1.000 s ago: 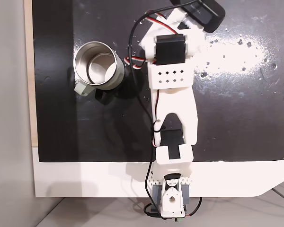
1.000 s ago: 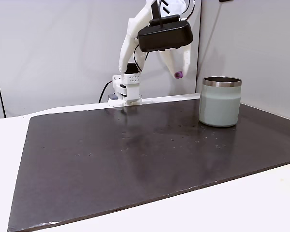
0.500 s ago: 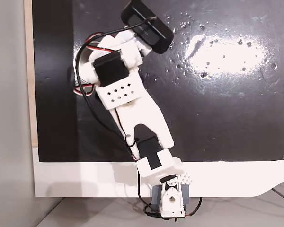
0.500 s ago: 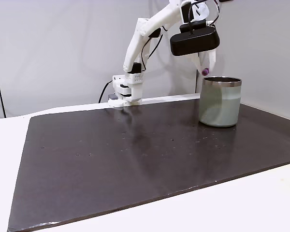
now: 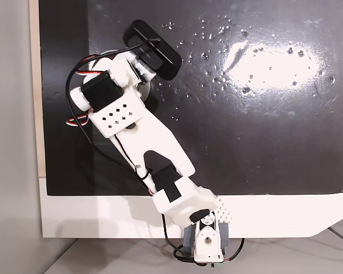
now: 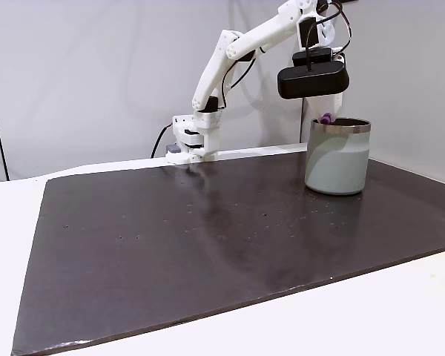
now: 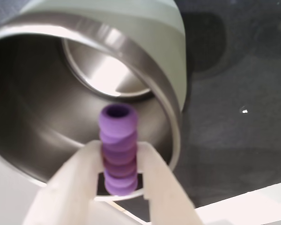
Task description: Grasp a pengrip and put it in the cup.
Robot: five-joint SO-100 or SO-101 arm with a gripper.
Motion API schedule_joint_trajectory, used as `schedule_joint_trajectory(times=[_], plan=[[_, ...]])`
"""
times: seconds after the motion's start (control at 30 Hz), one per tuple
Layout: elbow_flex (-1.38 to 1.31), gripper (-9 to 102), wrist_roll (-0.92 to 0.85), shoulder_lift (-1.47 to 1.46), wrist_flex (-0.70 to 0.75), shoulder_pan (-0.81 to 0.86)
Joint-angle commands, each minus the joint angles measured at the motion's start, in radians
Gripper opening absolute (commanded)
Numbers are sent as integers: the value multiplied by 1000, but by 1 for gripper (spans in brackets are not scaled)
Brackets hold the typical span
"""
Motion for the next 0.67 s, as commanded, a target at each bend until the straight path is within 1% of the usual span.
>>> schedule_joint_trajectory(times=[0.0,0.1,0.2,0.33,0.63], plan=[[-61,1,8,12,2,-8],[-75,10,18,12,2,-6],[-84,16,25,9,2,-2],[-84,17,29,8,2,5],[-84,17,26,8,2,9]])
